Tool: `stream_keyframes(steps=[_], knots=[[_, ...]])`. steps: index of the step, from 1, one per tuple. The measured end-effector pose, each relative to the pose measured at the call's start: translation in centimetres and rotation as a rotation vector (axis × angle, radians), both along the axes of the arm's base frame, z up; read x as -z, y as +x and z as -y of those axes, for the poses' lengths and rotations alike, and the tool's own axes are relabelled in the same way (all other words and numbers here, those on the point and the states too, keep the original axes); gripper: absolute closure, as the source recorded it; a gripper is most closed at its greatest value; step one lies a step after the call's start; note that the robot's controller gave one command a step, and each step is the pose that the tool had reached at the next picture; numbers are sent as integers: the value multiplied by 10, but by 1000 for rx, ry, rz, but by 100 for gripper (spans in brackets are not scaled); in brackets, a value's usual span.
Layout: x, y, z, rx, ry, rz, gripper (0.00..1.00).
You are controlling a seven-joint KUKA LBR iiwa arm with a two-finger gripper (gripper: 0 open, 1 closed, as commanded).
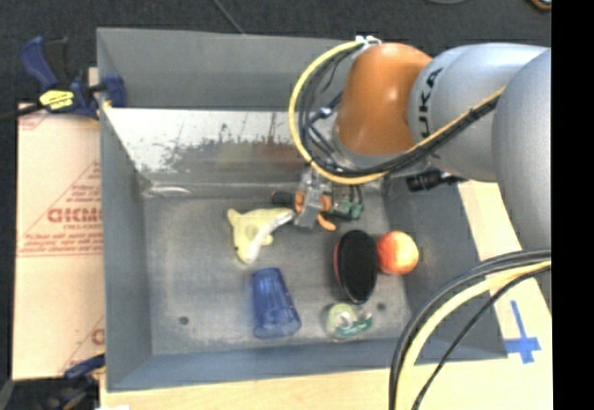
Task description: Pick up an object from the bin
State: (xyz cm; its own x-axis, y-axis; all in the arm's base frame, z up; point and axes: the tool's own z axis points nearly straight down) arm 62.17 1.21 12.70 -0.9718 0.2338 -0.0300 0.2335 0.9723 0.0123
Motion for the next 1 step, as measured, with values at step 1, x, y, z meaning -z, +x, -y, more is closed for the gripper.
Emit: stream_keyframes(steps=[1], knots=[[-28, 0, 0, 1, 0, -2, 100]])
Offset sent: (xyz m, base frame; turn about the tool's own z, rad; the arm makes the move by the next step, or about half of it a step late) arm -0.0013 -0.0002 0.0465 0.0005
